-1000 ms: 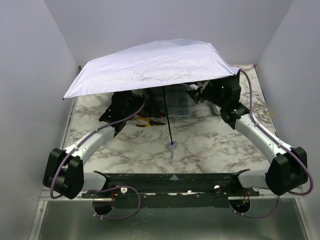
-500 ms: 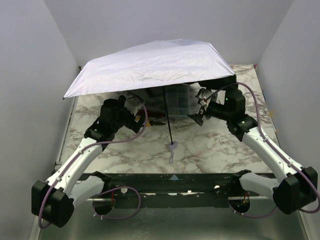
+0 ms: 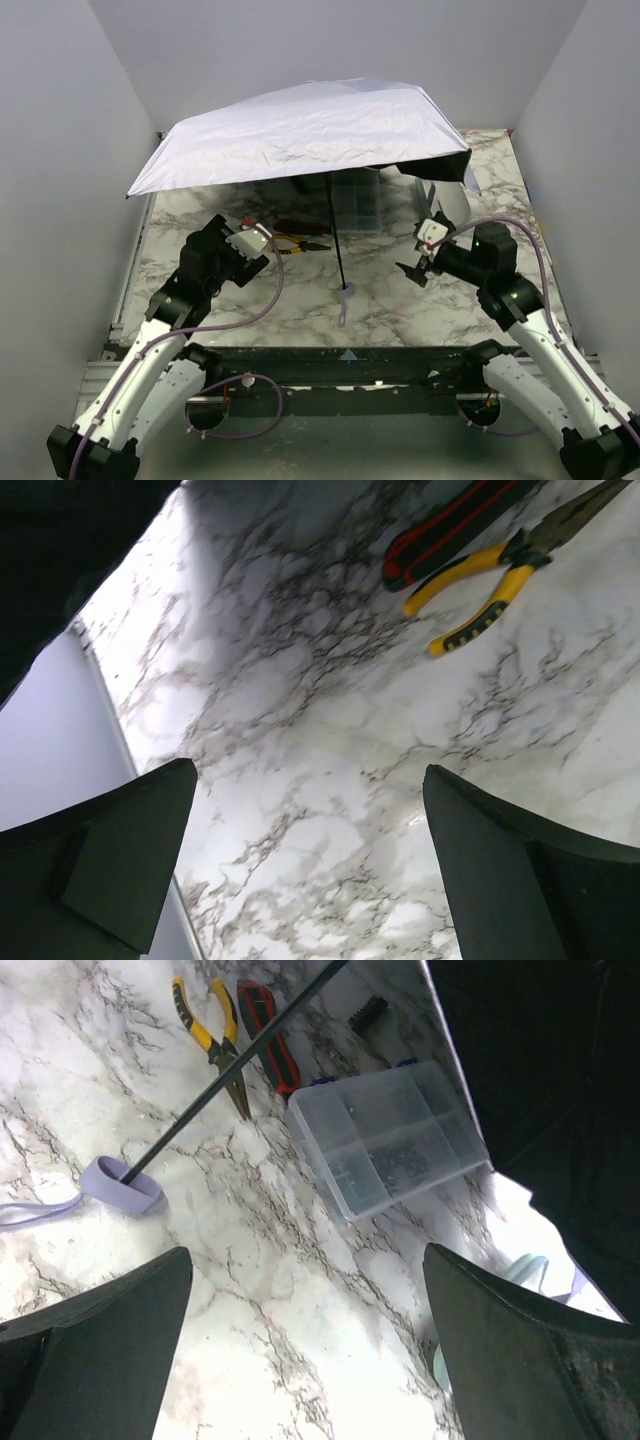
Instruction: Open the umbrella
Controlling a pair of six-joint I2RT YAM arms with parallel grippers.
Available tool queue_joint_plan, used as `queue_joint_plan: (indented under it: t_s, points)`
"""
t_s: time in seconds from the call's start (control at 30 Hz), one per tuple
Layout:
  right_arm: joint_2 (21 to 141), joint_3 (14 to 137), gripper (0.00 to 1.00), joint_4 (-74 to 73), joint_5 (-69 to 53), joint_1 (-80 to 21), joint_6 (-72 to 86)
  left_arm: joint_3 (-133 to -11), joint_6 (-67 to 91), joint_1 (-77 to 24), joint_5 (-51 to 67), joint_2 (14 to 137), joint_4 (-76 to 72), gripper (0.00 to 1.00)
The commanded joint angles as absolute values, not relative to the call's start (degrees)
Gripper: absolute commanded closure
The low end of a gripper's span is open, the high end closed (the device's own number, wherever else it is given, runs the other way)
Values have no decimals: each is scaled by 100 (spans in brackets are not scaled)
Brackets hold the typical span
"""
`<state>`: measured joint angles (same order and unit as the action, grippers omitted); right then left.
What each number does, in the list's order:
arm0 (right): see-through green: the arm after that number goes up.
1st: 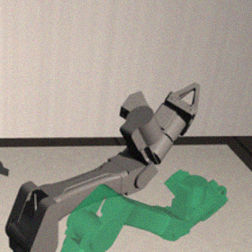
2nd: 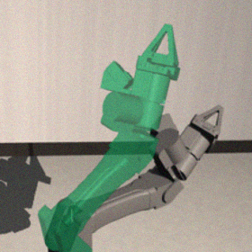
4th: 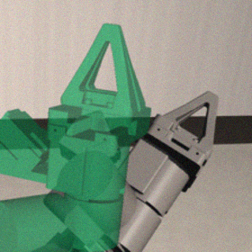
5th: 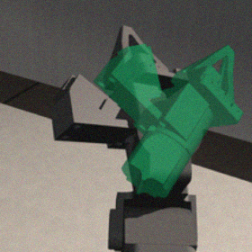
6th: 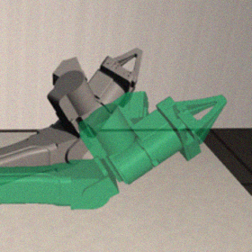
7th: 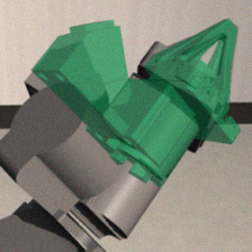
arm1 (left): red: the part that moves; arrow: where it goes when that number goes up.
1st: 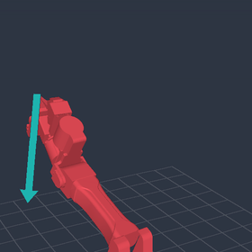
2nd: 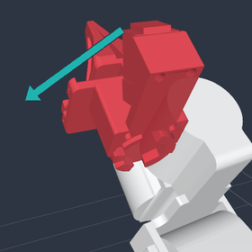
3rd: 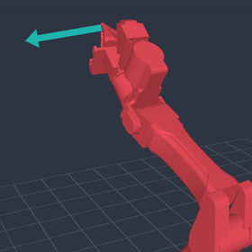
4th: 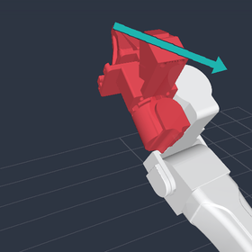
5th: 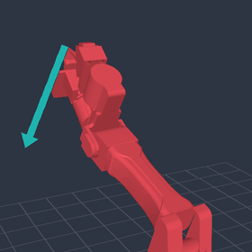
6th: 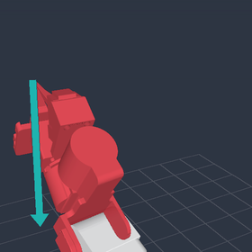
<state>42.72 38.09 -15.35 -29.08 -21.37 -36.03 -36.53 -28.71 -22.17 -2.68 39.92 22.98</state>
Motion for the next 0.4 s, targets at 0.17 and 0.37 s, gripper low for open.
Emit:
queue_joint_plan:
  t_s: [0.17,0.37]
  points:
    - [3588,3473,0,-1830,-1883,-2160,-3196,-3135,-3011,-2180,-1471,3476,1938,1]
    - [3433,3427,0,-1865,-1555,-2162,-3115,-3013,-3044,-2188,-1572,3465,1582,2]
